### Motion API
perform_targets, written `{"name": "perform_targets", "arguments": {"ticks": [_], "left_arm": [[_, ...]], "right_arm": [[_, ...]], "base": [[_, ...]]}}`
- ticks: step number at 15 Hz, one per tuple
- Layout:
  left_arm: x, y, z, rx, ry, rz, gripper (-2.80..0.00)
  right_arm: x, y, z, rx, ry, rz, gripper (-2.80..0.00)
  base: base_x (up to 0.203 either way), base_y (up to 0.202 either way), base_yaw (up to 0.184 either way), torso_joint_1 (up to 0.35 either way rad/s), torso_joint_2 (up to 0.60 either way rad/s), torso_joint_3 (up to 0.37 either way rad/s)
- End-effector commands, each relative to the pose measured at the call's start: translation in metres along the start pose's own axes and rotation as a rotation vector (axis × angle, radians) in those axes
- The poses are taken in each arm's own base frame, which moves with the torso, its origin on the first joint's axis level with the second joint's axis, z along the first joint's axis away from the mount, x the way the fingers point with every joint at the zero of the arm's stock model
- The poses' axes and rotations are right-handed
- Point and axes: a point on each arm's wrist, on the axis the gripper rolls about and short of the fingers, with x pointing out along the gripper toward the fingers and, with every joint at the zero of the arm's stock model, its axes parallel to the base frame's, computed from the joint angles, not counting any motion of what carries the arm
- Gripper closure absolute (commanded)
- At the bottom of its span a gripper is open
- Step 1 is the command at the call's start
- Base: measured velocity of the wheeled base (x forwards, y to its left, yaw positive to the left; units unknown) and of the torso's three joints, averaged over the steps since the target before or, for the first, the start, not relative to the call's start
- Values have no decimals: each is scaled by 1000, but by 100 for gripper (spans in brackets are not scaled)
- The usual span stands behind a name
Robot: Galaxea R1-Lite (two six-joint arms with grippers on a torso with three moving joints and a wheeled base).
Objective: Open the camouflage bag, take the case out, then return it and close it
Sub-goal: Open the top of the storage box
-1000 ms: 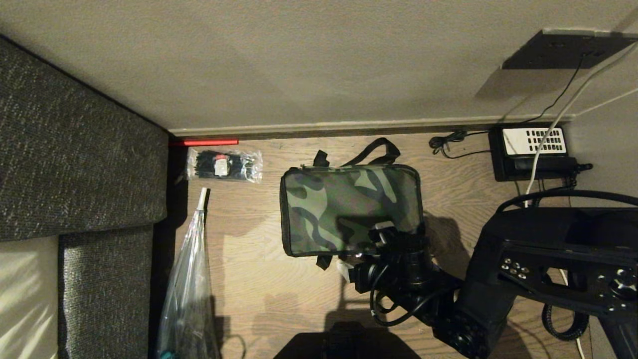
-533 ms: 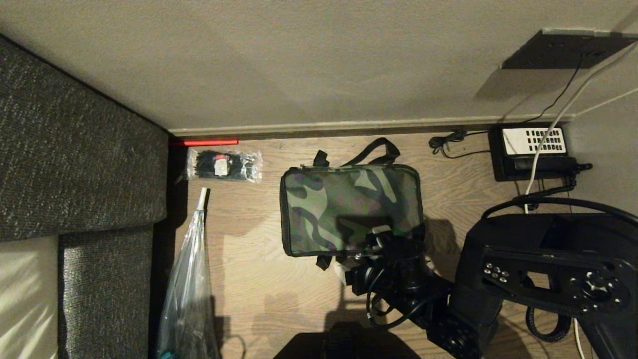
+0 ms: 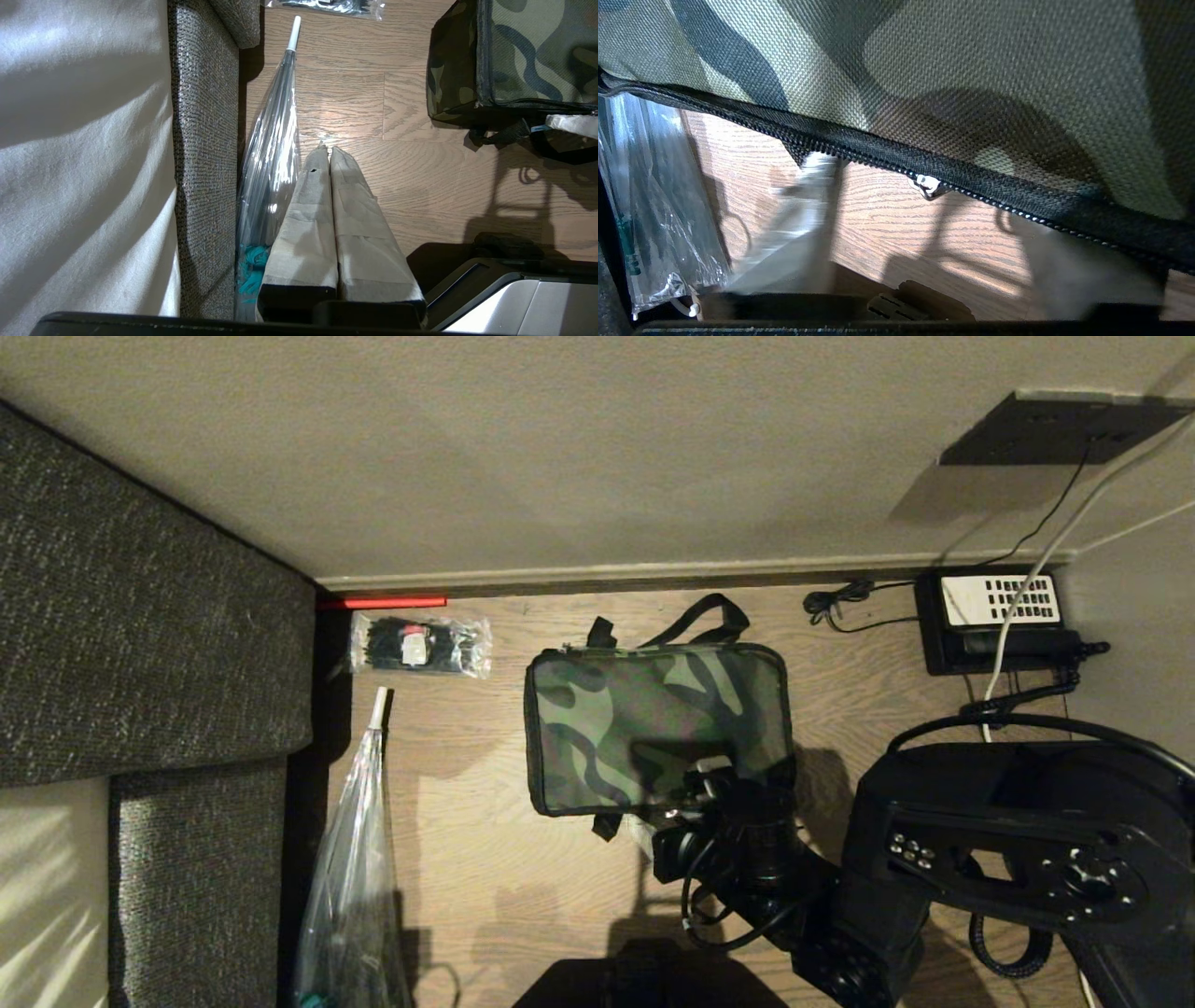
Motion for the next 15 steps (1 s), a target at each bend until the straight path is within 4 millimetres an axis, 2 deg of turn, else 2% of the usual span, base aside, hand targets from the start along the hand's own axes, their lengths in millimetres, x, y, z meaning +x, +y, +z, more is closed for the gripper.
{"name": "perform_targets", "arguments": {"ticks": [1, 6, 15], "left_arm": [[0, 0, -1, -1, 3, 0, 0], [0, 0, -1, 0, 3, 0, 0], [0, 0, -1, -1, 3, 0, 0]], "right_arm": [[0, 3, -1, 0, -25, 17, 0], [-4, 3, -2, -45, -55, 25, 0], [-37, -4, -7, -137, 19, 31, 0]], "base": [[0, 0, 0, 0, 0, 0], [0, 0, 0, 0, 0, 0], [0, 0, 0, 0, 0, 0]]}}
